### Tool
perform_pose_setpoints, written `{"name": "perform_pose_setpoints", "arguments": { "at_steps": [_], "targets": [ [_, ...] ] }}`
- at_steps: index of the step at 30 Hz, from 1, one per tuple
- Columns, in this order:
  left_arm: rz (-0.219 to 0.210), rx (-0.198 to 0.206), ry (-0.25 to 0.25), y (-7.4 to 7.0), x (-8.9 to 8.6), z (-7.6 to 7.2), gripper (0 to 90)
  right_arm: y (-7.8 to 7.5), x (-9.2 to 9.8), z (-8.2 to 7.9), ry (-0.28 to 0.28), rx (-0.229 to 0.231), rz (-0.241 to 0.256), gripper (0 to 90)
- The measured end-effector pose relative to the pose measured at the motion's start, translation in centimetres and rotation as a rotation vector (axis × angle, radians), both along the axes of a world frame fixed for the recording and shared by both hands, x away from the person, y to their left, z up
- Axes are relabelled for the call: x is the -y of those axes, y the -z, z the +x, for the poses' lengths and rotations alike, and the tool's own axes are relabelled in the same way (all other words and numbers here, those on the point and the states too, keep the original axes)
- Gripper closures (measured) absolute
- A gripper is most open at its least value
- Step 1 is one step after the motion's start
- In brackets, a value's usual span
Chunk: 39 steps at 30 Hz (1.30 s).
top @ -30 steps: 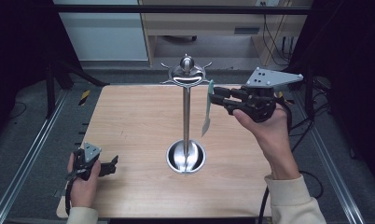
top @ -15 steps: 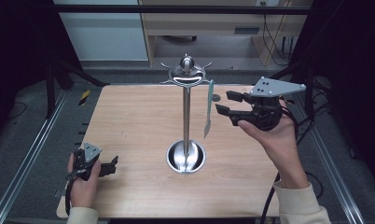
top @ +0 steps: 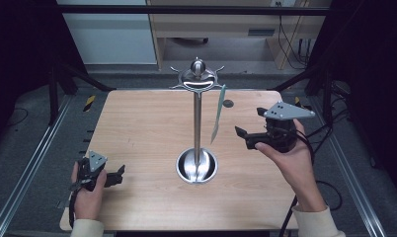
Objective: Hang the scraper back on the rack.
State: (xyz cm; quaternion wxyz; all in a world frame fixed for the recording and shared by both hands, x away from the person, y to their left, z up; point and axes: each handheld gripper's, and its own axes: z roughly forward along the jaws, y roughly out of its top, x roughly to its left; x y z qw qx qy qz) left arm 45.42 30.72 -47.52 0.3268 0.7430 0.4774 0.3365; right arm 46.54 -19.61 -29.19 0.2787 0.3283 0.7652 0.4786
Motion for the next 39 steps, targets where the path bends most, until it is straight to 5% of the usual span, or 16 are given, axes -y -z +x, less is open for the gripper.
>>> {"name": "perform_pose_setpoints", "arguments": {
  "at_steps": [22, 28, 29, 39],
  "targets": [
    [-0.004, -0.001, 0.008, -0.1, 0.0, 0.0, 2.5, 8.1, 1.7, 1.2, 0.092, -0.099, -0.019, 8.2],
    [-0.005, -0.007, 0.009, -0.1, 0.0, 0.0, 2.5, 10.4, 2.2, 1.9, 0.112, -0.145, -0.065, 9.6],
    [-0.006, -0.008, 0.01, -0.1, 0.0, 0.0, 2.5, 11.3, 2.3, 2.1, 0.124, -0.147, -0.102, 10.0],
    [-0.014, -0.003, 0.015, -0.2, 0.0, 0.2, 2.5, 14.8, 2.5, 2.2, 0.143, -0.133, -0.161, 11.7]
  ]
}}
